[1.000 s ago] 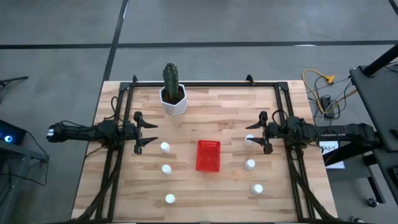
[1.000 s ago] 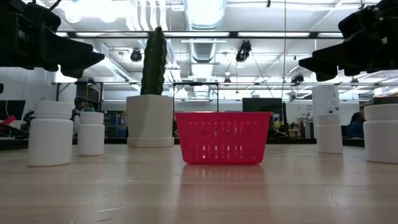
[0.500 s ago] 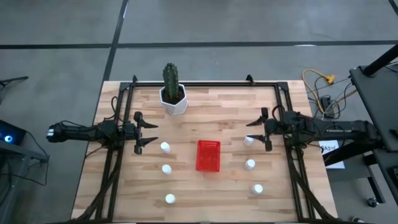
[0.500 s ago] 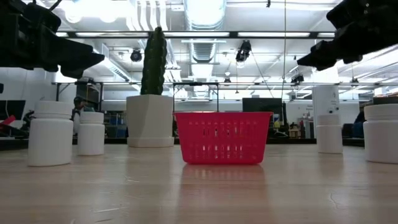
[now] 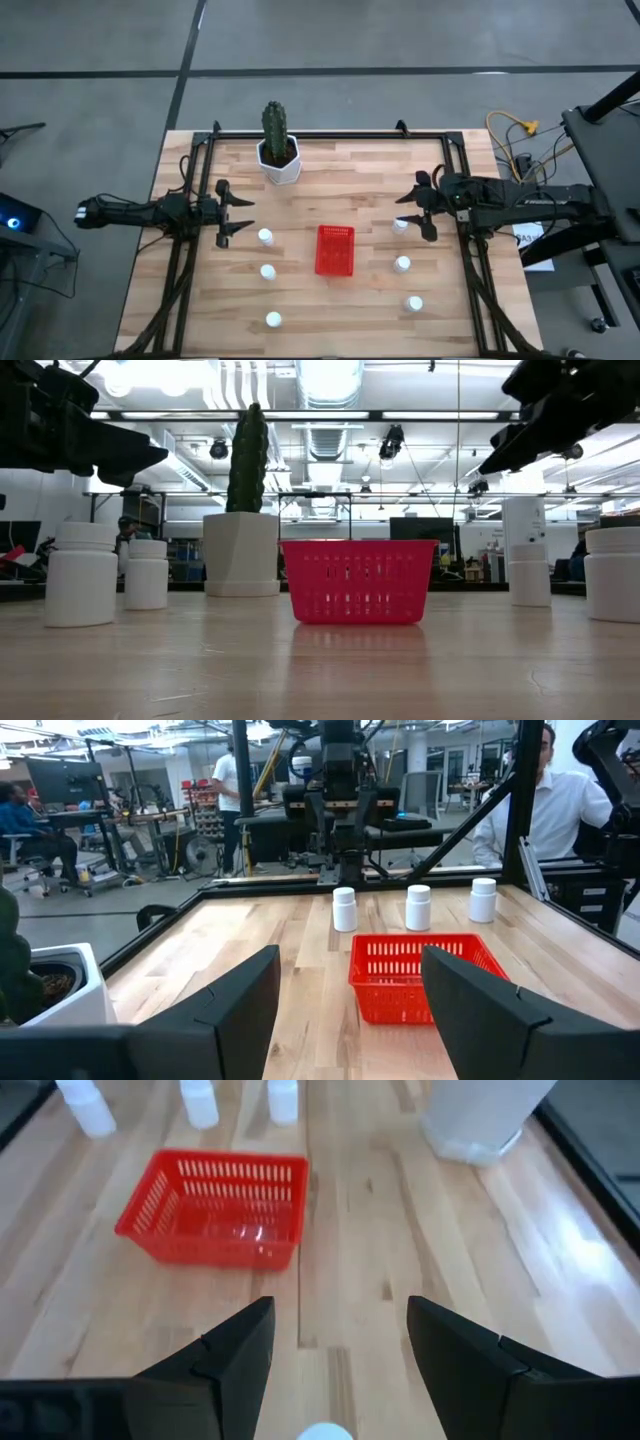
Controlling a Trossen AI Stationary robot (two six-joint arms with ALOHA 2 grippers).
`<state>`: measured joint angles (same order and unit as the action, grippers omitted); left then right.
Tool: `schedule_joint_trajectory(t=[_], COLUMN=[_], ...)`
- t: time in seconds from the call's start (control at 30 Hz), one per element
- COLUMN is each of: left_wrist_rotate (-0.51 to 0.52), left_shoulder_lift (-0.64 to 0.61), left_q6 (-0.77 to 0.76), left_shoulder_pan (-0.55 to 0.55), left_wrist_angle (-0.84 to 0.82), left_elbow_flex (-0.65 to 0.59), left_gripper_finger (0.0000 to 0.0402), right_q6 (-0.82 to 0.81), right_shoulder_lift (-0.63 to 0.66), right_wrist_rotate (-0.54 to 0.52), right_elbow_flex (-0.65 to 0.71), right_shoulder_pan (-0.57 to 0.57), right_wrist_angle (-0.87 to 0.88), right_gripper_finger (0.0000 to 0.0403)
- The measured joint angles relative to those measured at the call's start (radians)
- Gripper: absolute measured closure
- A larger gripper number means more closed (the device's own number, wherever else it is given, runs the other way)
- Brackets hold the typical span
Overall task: Pick and place pill bottles into a basket
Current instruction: Put the white pill bottle into the red bin
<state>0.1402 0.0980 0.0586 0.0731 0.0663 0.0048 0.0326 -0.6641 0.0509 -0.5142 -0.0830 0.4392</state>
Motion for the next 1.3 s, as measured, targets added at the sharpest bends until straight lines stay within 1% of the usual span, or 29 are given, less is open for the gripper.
schedule_joint_trajectory(t=[0.23, 0.57, 0.9, 1.3], left_wrist_rotate=[0.000, 0.000, 0.000, 0.000], left_shoulder_lift=[0.014, 0.019, 0.019, 0.020], left_q6=[0.000, 0.000, 0.000, 0.000], left_shoulder_pan=[0.000, 0.000, 0.000, 0.000], left_wrist_angle=[0.001, 0.005, 0.005, 0.005], left_elbow_flex=[0.000, 0.000, 0.000, 0.000], left_gripper_finger=[0.0175, 0.0175, 0.0175, 0.0175], right_q6=[0.000, -0.026, -0.031, -0.039], right_shoulder_lift=[-0.108, -0.228, -0.335, -0.407], right_wrist_rotate=[-0.019, -0.022, -0.024, -0.020], right_elbow_flex=[-0.048, -0.051, -0.052, -0.052], right_shoulder_pan=[0.000, 0.000, 0.000, 0.000], right_wrist_angle=[0.061, 0.110, 0.107, 0.107], right_gripper_finger=[0.0184, 0.0184, 0.0184, 0.0184])
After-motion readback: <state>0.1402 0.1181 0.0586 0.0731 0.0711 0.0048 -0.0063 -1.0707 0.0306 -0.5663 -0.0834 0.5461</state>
